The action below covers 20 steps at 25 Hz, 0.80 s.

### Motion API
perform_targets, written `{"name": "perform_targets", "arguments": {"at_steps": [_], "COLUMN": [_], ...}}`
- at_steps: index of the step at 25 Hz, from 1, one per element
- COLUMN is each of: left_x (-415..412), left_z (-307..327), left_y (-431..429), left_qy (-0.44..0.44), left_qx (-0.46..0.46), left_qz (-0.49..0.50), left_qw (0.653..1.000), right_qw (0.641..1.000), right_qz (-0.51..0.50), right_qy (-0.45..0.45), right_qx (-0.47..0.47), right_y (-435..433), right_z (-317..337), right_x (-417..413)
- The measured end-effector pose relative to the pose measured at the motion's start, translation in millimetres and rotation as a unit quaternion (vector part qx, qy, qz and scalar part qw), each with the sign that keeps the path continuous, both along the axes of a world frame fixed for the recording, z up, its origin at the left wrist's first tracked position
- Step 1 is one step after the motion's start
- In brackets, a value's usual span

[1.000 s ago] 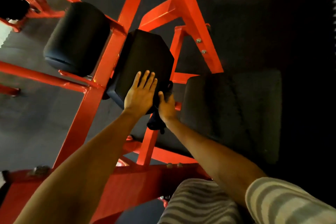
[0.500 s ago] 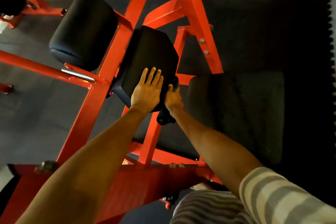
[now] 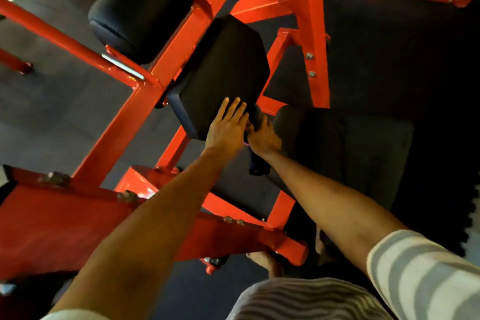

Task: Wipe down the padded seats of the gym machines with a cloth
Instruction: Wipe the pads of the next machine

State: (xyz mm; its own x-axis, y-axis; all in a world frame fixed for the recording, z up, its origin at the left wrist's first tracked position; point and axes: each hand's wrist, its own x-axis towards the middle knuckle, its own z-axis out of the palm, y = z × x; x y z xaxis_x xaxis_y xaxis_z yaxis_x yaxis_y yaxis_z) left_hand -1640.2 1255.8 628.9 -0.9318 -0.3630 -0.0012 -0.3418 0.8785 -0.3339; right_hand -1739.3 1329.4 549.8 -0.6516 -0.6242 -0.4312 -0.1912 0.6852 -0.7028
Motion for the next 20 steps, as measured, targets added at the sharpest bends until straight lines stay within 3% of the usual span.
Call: {"name": "perform_targets", "arguments": {"at_steps": [4, 8, 11, 15, 20], "left_x": [10.6, 5.3, -1.1, -3.5, -17.1], "left_z": [-48.3, -87.3, -110.9, -151.3, -184.3], "left_y": [38.6, 67.1, 83.6, 96.5, 109.9], "left_qy": [0.052, 0.076, 0.123, 0.188, 0.271], "left_qx": [0.106, 0.241, 0.362, 0.441, 0.474], "left_qz": [0.005, 0.099, 0.229, 0.369, 0.431], "left_qw": [0.993, 0.962, 0.895, 0.796, 0.719], "right_qw": [0.973, 0.915, 0.874, 0.824, 0.823], "right_qz": [0.153, 0.284, 0.338, 0.428, 0.451], "right_qy": [0.154, 0.250, 0.323, 0.360, 0.334], "right_qx": [0.084, 0.139, 0.131, 0.094, 0.081], "right_y": [42.8, 83.9, 107.0, 87.9, 36.1], "right_z": [-6.4, -33.0, -58.6, -80.9, -101.2], "right_x": [-21.3, -30.8, -31.9, -39.6, -74.7]}}
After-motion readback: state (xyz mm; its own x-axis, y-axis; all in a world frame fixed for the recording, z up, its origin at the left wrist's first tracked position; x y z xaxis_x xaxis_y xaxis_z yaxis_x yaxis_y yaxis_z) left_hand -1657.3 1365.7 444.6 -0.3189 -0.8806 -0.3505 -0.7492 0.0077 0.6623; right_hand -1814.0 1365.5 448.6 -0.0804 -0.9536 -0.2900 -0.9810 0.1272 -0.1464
